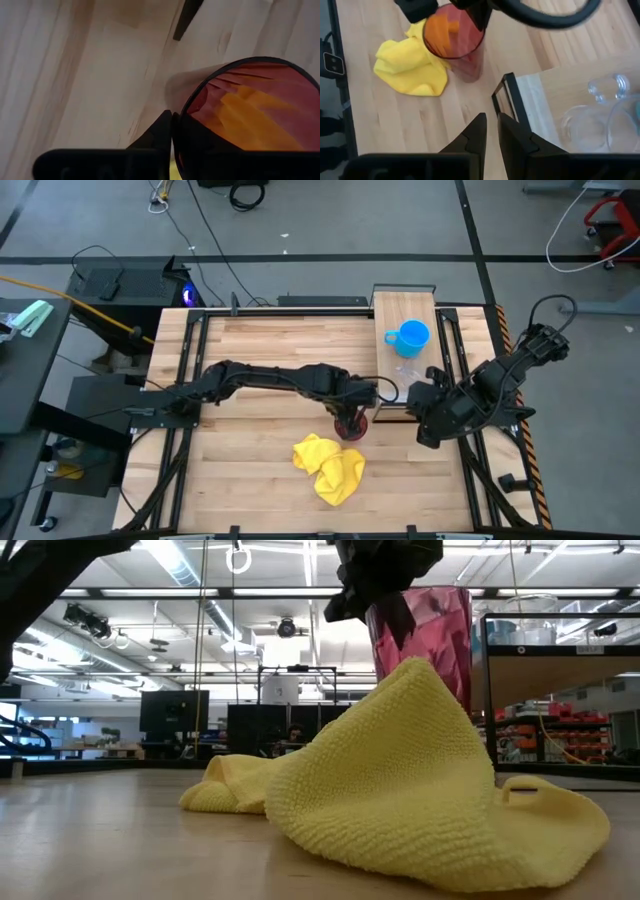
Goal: Stack small to large cups/mugs on shelf
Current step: Put the red cup on the shelf
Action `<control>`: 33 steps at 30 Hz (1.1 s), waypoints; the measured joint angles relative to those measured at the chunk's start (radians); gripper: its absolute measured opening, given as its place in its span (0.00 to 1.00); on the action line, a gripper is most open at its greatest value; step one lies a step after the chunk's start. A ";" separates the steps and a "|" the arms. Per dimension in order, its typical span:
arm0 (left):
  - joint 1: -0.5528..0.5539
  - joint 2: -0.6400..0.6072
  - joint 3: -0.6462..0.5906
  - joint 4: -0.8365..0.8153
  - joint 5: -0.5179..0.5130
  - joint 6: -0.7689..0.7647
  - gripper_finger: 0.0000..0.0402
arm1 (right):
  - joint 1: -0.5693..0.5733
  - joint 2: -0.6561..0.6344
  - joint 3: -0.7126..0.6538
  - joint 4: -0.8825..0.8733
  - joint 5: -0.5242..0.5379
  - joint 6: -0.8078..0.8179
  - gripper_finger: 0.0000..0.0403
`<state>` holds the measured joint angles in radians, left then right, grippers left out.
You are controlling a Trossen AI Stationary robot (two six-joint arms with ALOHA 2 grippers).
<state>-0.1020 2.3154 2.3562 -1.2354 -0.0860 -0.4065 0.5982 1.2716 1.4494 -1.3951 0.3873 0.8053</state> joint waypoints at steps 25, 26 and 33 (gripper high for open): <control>0.033 -0.011 0.000 0.049 0.031 -0.001 0.18 | -0.016 0.000 0.000 0.015 -0.004 -0.047 0.19; 0.035 -0.015 0.000 0.051 0.031 -0.005 0.18 | -0.019 0.000 0.000 0.016 -0.004 -0.049 0.19; 0.056 -0.066 0.000 0.045 0.031 -0.026 0.19 | -0.073 0.002 0.001 0.053 -0.006 -0.087 0.19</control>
<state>-0.0460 2.2496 2.3562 -1.1904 -0.0552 -0.4329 0.5249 1.2732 1.4506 -1.3425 0.3816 0.7184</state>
